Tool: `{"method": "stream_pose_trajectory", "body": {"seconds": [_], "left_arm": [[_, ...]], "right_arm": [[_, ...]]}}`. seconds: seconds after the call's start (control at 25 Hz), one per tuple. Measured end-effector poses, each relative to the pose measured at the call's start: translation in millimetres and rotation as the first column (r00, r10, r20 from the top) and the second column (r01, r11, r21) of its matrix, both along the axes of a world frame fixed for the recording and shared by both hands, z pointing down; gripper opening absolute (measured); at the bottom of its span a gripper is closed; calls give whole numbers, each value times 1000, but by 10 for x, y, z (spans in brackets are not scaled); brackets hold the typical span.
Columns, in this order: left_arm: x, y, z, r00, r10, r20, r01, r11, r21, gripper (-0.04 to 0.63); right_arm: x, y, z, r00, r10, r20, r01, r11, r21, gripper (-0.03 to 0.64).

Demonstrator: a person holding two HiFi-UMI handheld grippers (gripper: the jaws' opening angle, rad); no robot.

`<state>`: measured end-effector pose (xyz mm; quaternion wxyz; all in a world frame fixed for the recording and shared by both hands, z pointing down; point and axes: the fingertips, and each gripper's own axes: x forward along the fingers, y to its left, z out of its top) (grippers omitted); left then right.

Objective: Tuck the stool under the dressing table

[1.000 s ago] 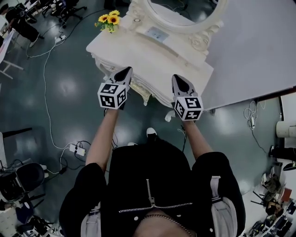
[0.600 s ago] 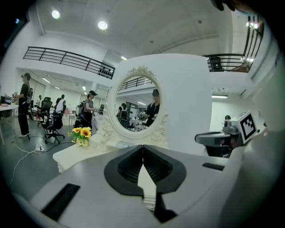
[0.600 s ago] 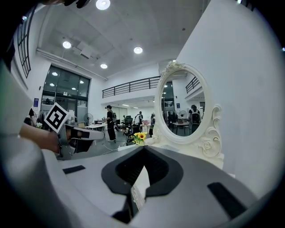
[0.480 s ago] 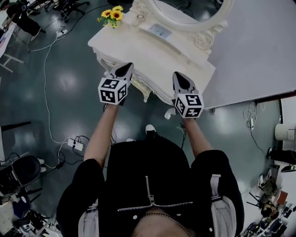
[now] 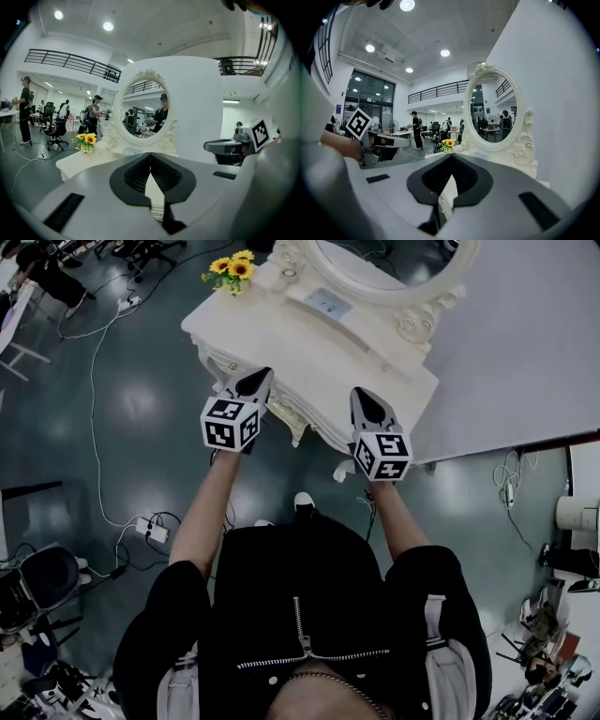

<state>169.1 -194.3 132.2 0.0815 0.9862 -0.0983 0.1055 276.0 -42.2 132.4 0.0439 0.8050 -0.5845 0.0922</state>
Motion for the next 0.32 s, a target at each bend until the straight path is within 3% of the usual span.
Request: {"method": "stream_pose_trajectory", "body": {"seconds": [0.32], "left_arm": [[-120, -15, 81, 1000, -17, 3, 17, 1000, -14, 21]], "right_arm": [[-94, -50, 87, 1000, -18, 6, 18, 1000, -14, 5]]}}
